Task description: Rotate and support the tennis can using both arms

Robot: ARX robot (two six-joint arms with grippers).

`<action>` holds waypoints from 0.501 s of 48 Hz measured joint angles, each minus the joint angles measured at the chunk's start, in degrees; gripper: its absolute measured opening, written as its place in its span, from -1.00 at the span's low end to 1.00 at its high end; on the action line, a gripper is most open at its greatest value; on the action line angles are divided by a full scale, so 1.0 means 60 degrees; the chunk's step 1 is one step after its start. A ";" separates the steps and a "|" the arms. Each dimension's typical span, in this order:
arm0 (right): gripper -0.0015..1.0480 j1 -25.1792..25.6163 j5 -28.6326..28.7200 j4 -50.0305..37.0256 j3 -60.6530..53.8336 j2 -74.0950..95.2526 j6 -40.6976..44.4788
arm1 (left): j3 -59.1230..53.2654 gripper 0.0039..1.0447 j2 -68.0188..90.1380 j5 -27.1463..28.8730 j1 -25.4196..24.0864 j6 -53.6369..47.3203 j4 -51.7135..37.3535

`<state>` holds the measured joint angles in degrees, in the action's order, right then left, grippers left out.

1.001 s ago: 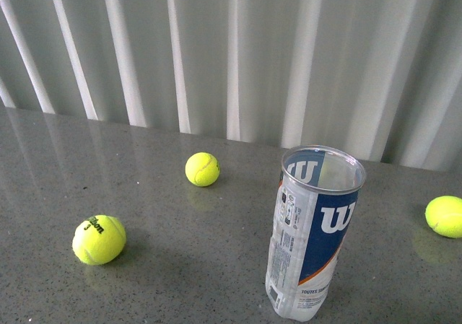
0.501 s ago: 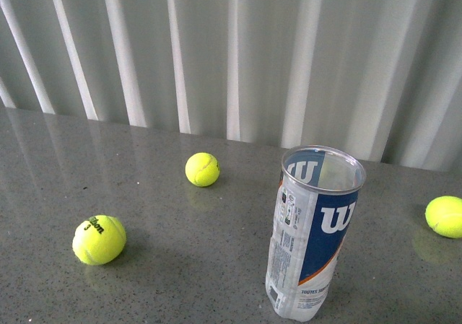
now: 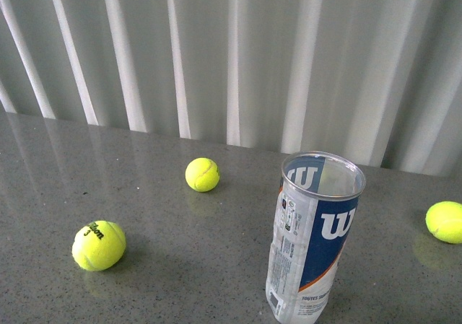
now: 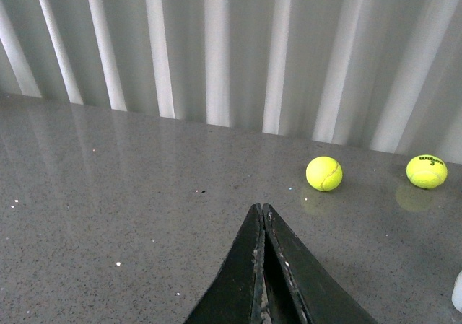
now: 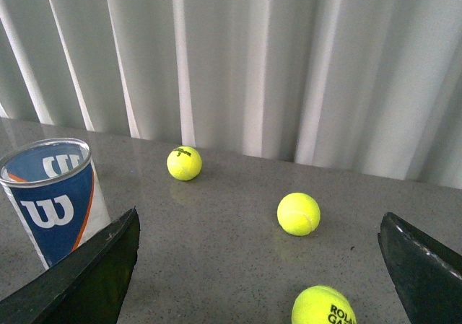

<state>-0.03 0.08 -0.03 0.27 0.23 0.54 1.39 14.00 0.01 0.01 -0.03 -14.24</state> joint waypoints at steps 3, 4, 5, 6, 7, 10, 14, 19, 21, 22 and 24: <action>0.87 0.0000 0.0000 0.0000 0.0000 0.0000 0.0004 | 0.0000 -0.93 -0.0164 0.0004 0.0000 0.0004 0.0171; 0.87 0.0000 0.0000 0.0000 0.0000 0.0000 0.0004 | 0.0000 -0.93 -0.0215 0.0004 0.0000 0.0000 0.0219; 0.87 0.0000 0.0000 0.0000 0.0000 0.0000 0.0004 | 0.0000 -0.93 -0.0291 0.0000 0.0000 0.0004 0.0295; 0.87 0.0000 0.0000 0.0000 0.0000 0.0000 0.0004 | 0.0004 -0.93 -0.0328 0.0004 0.0000 0.0000 0.0332; 0.87 0.0000 0.0000 0.0000 0.0000 0.0000 0.0000 | 0.0000 -0.93 -0.0419 0.0000 0.0000 0.0000 0.0415; 0.87 0.0000 0.0000 0.0000 0.0000 0.0000 0.0000 | 0.0000 -0.93 -0.0594 0.0004 0.0000 0.0004 0.0597; 0.87 0.0000 0.0000 0.0000 0.0000 0.0000 0.0000 | 0.0004 -0.93 -0.1100 0.0007 0.0000 0.0004 0.1188; 0.87 0.0000 0.0000 0.0000 0.0000 0.0000 0.0004 | 0.0004 -0.93 -0.2211 0.0004 0.0000 0.0018 0.2313; 0.87 0.0000 0.0000 0.0000 0.0000 0.0000 0.0004 | 0.0004 -0.93 -0.2291 0.0000 0.0000 0.0018 0.2320; 0.87 0.0000 0.0000 0.0000 0.0000 0.0000 0.0004 | 0.0004 -0.93 -0.2295 0.0000 0.0000 0.0018 0.2331; 0.87 0.0000 0.0000 0.0000 0.0000 0.0000 0.0004 | 0.0004 -0.93 -0.2291 0.0000 0.0000 0.0018 0.2353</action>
<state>-0.03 0.08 -0.03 0.27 0.23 0.56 1.41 0.25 0.01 0.01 0.08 -0.12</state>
